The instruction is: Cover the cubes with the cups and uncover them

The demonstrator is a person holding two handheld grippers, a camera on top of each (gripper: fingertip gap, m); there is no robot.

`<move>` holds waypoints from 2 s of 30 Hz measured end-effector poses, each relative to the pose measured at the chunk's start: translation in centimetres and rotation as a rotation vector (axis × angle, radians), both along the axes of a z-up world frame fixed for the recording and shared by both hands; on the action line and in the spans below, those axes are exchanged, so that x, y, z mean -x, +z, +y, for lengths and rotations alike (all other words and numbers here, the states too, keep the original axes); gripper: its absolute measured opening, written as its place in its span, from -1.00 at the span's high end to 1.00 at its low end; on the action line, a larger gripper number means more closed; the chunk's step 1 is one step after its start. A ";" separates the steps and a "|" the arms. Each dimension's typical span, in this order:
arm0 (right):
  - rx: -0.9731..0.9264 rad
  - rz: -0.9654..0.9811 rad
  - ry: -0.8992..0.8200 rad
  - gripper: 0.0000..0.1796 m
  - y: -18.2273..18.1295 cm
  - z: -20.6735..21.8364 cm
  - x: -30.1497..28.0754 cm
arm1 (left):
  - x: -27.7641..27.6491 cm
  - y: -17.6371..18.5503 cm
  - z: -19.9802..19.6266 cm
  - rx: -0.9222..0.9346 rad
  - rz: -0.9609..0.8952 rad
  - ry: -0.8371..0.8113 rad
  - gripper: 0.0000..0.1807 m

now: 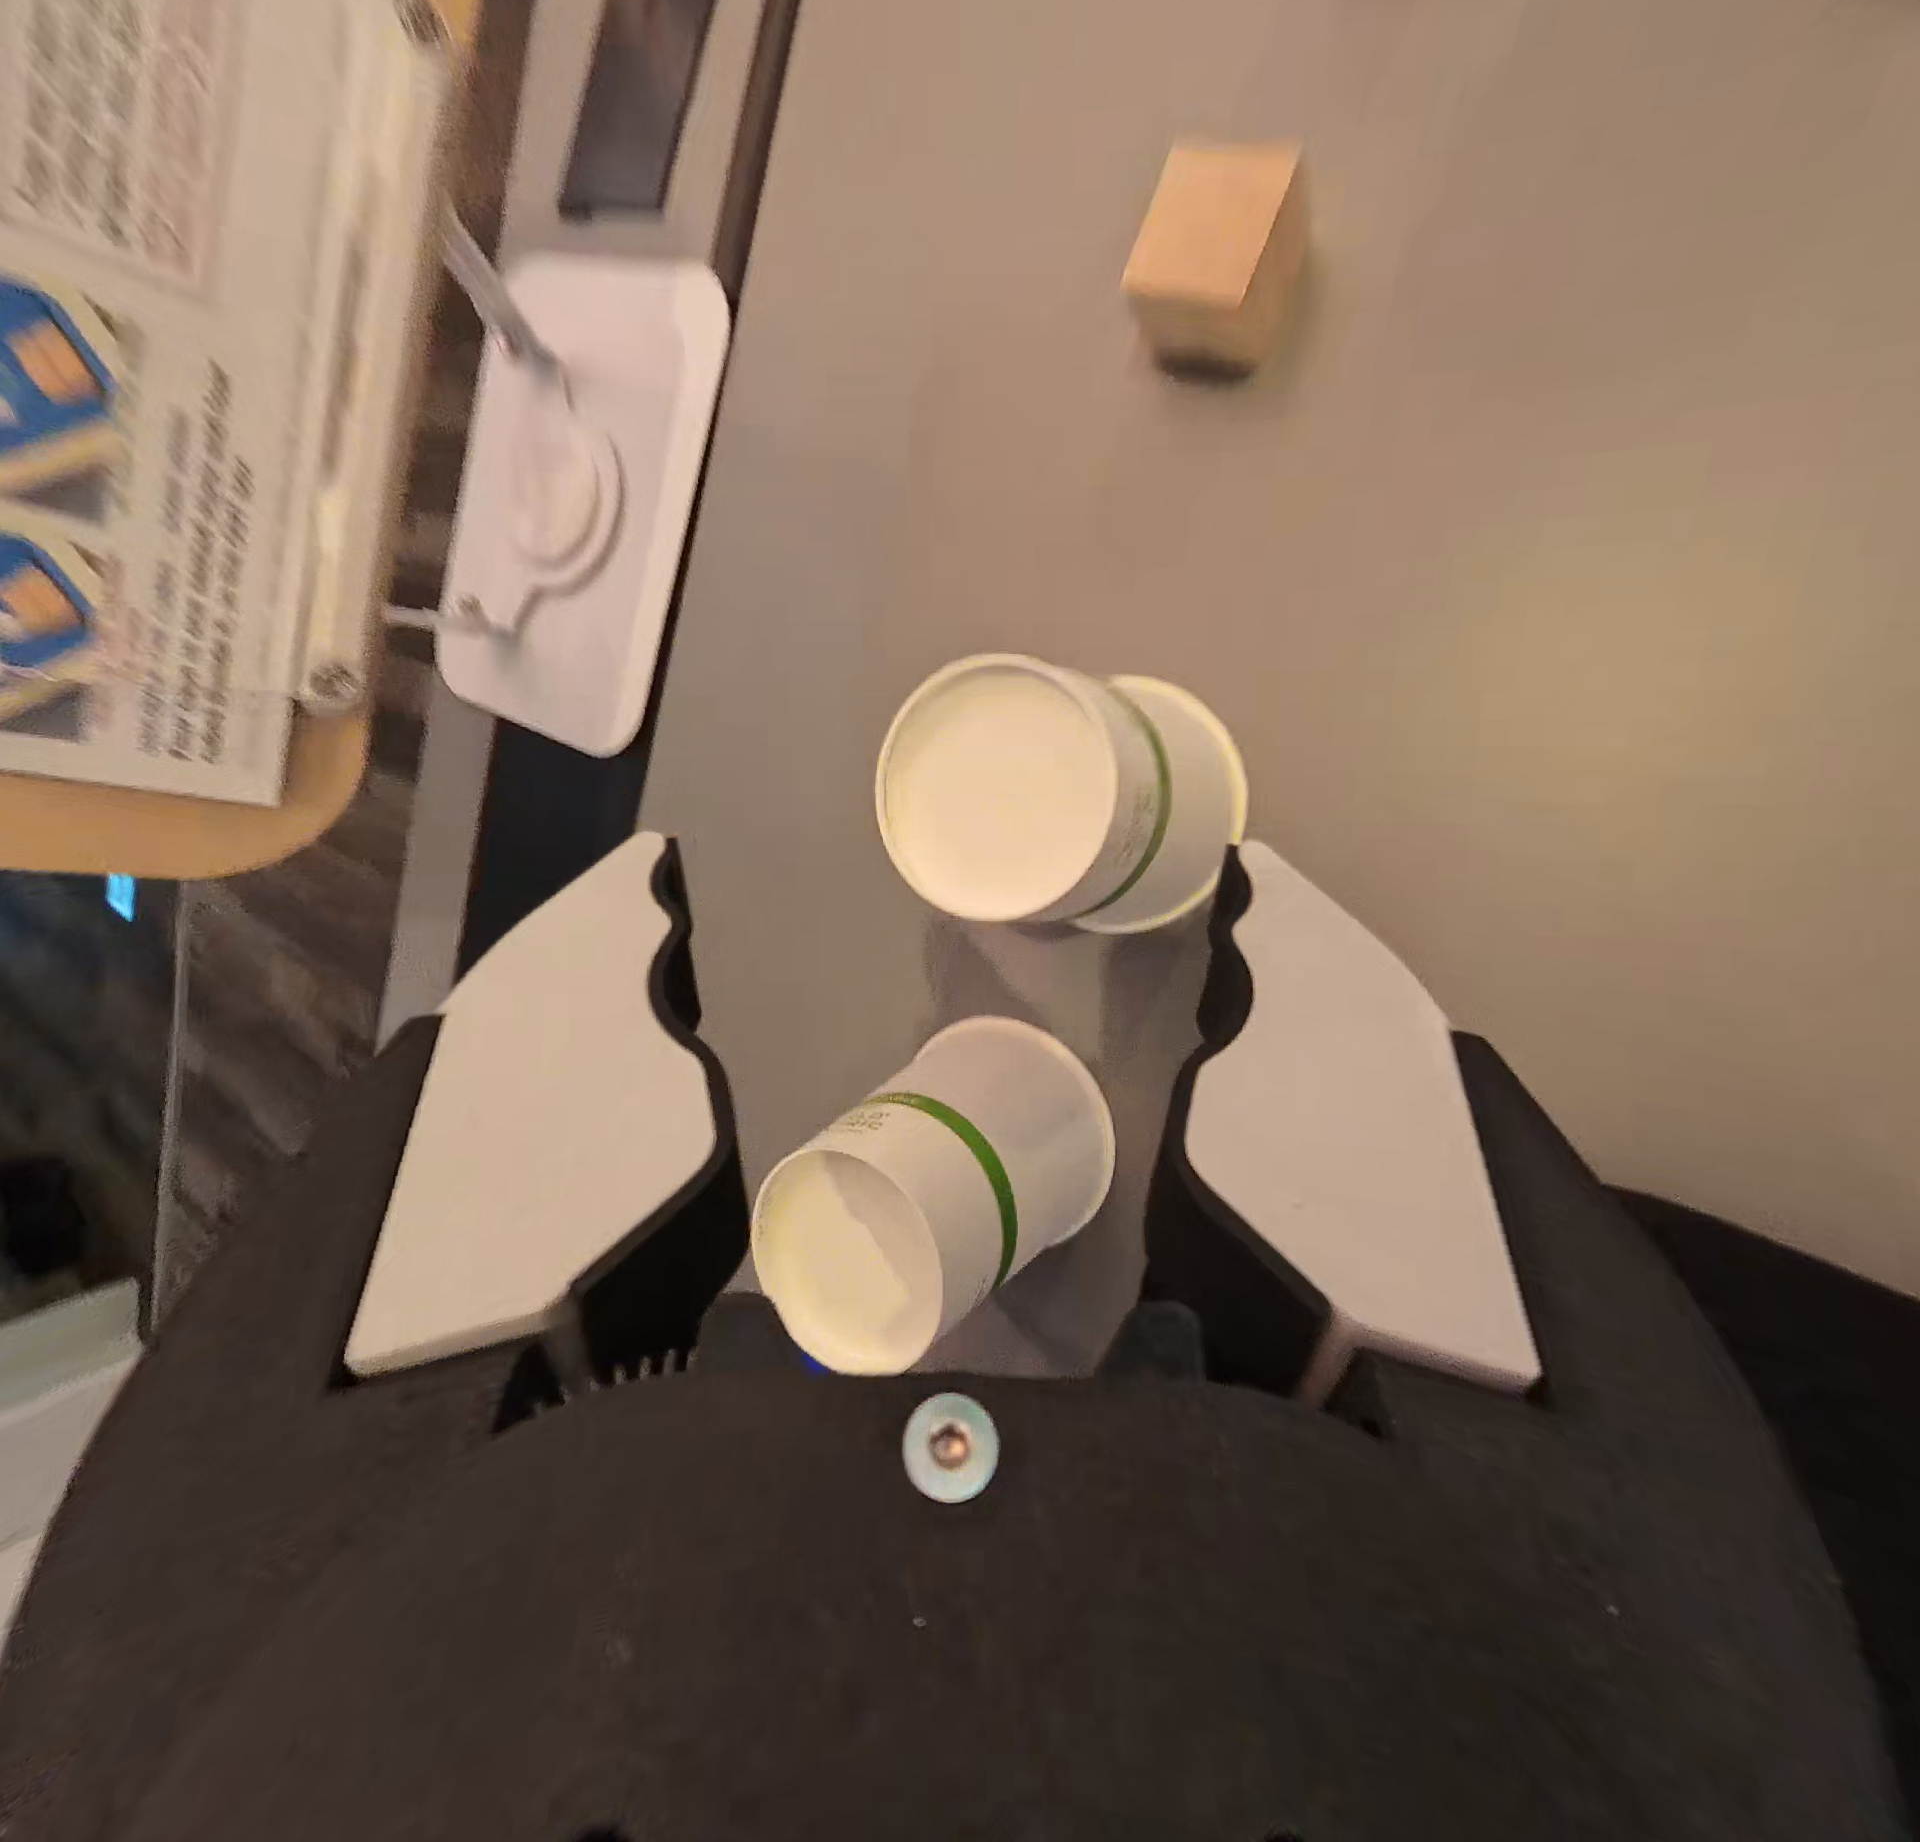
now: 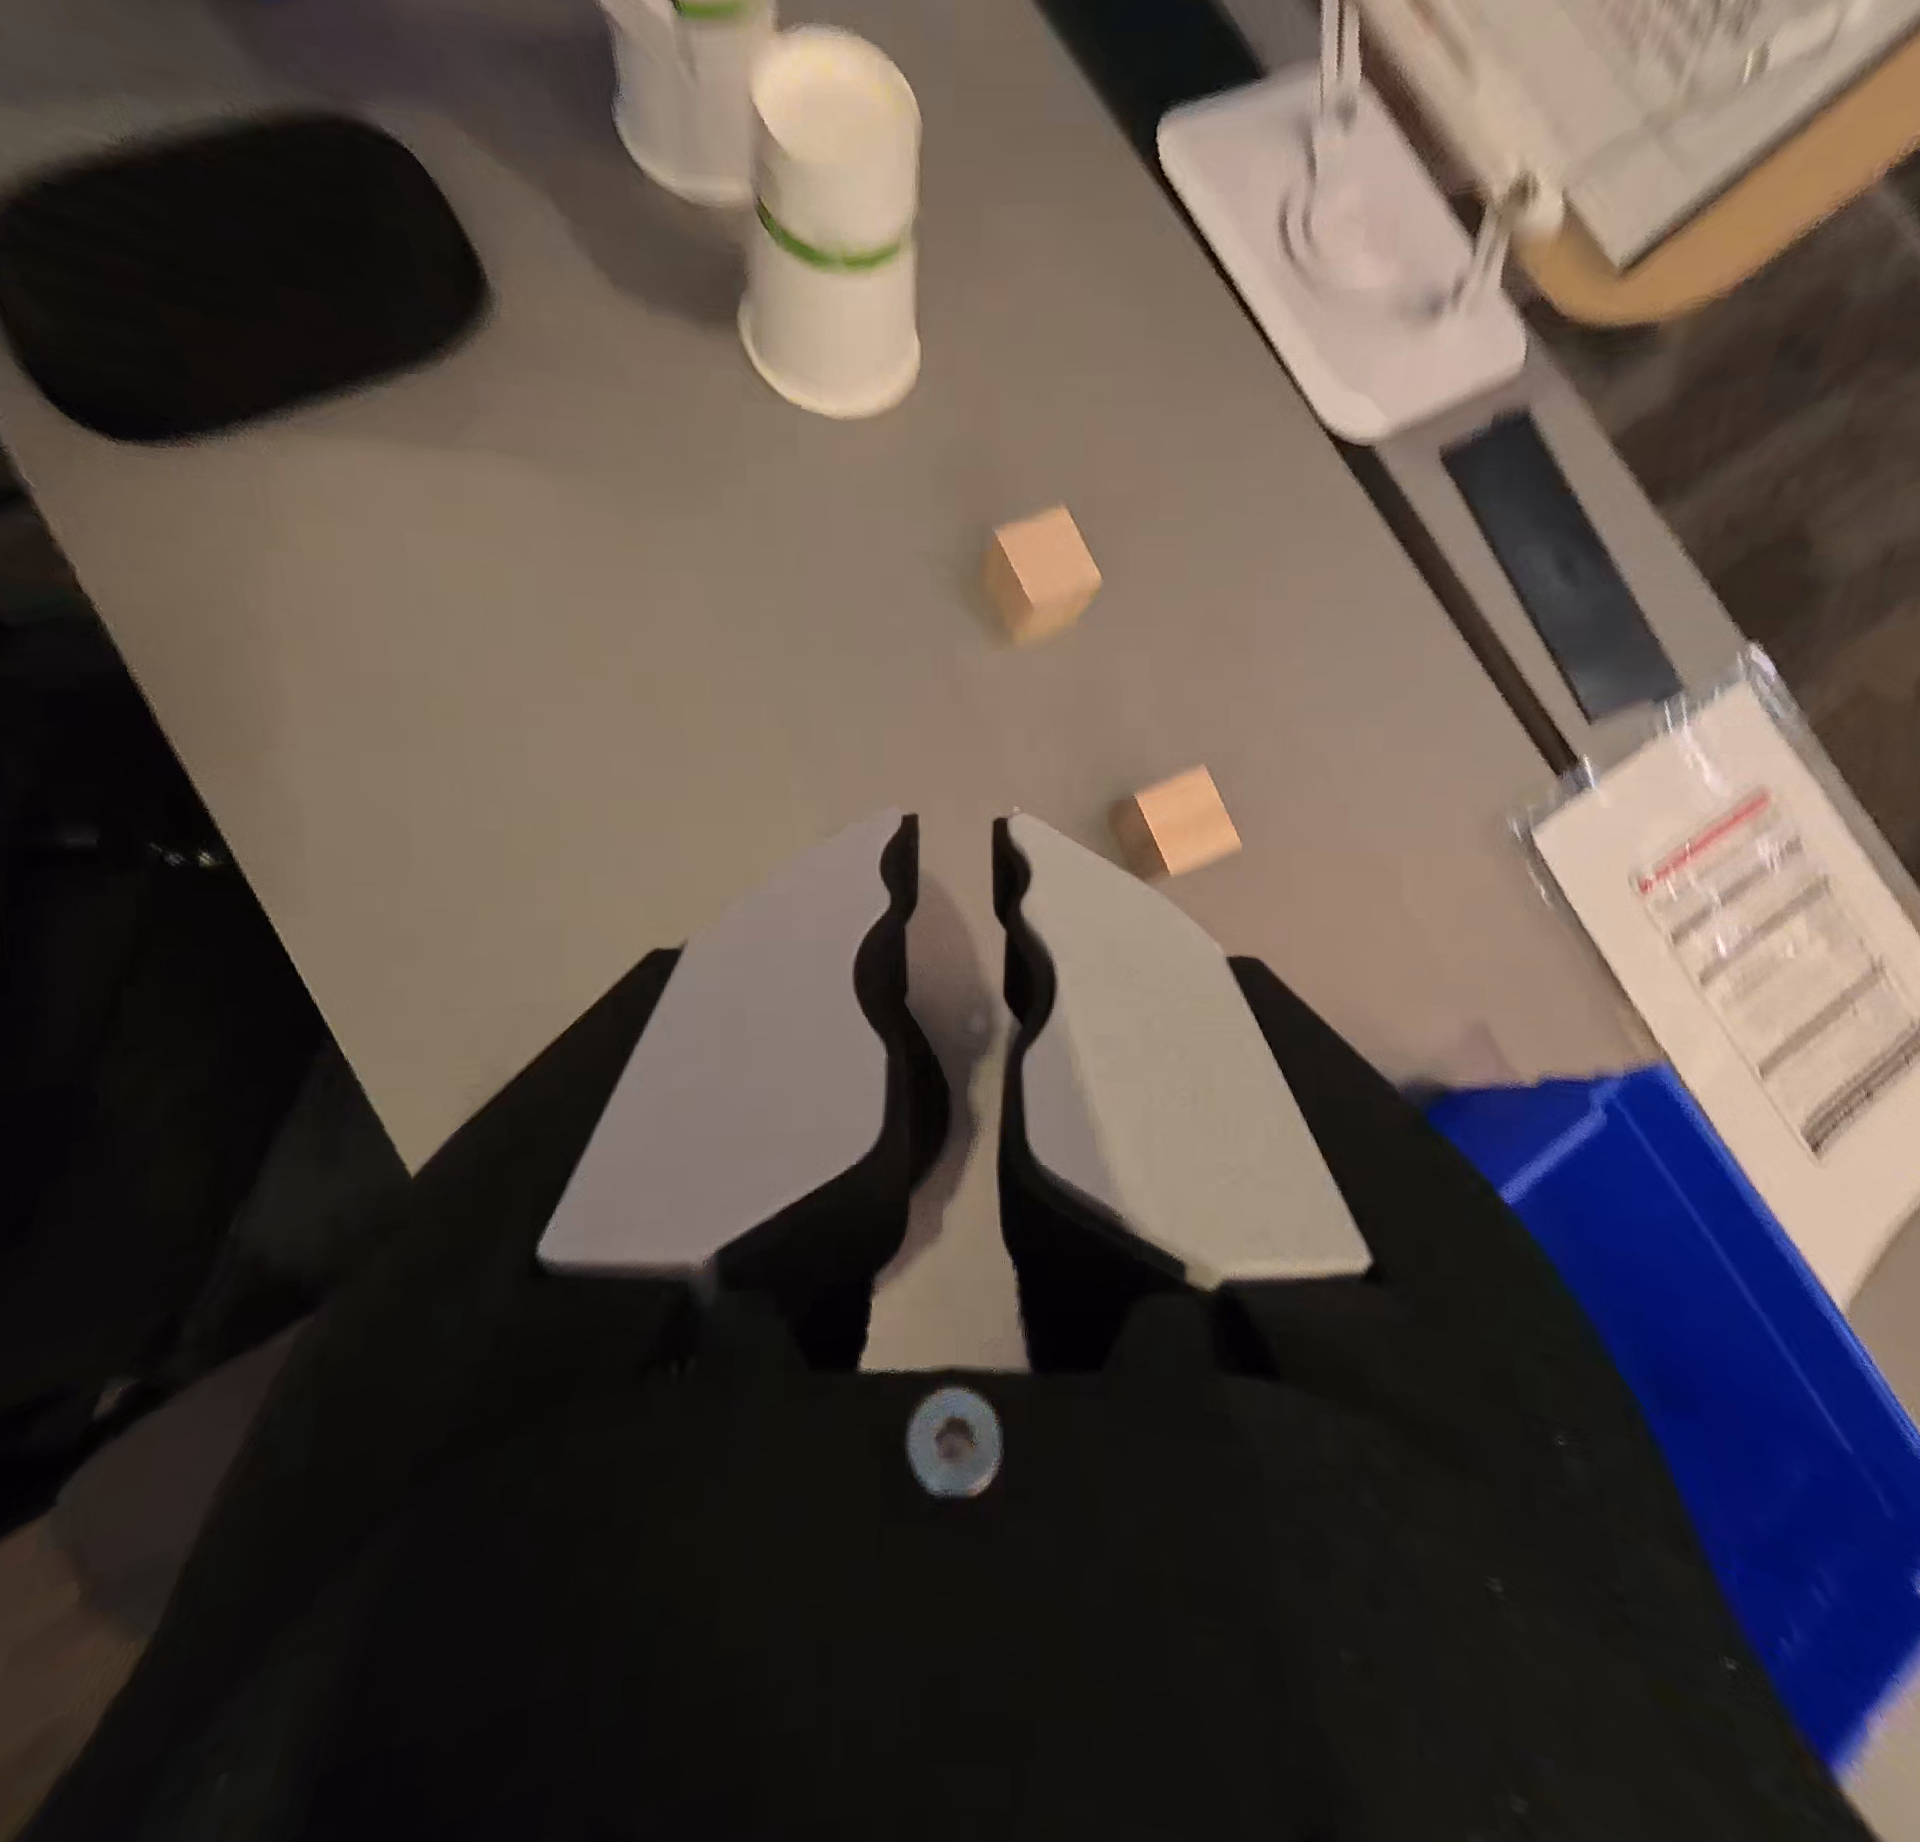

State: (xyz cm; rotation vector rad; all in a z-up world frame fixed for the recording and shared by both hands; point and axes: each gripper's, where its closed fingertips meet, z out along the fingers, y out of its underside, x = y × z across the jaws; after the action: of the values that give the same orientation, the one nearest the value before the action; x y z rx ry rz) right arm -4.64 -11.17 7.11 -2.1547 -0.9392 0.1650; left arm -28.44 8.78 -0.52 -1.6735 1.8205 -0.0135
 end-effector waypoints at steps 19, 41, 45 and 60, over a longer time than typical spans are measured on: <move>-0.111 0.062 0.089 0.88 -2.2 -4.4 4.4 | -1.7 -7.5 1.7 0.258 0.245 0.033 -0.08; -0.075 0.070 0.086 0.89 -3.5 -5.0 3.5 | -1.3 -8.3 1.7 0.240 0.310 0.013 0.03; -0.068 0.076 0.085 0.89 -3.8 -4.9 3.5 | -1.5 -7.2 1.4 0.243 0.267 0.005 0.03; -0.187 0.562 0.039 0.44 -3.2 1.3 9.9 | -7.4 7.8 -8.0 0.210 -0.191 -0.263 0.04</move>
State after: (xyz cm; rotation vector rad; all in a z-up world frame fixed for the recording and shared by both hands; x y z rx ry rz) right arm -14.55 -9.87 3.95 -1.7739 -0.6370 0.6396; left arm -21.01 0.79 7.27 -1.4987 1.9294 -0.4759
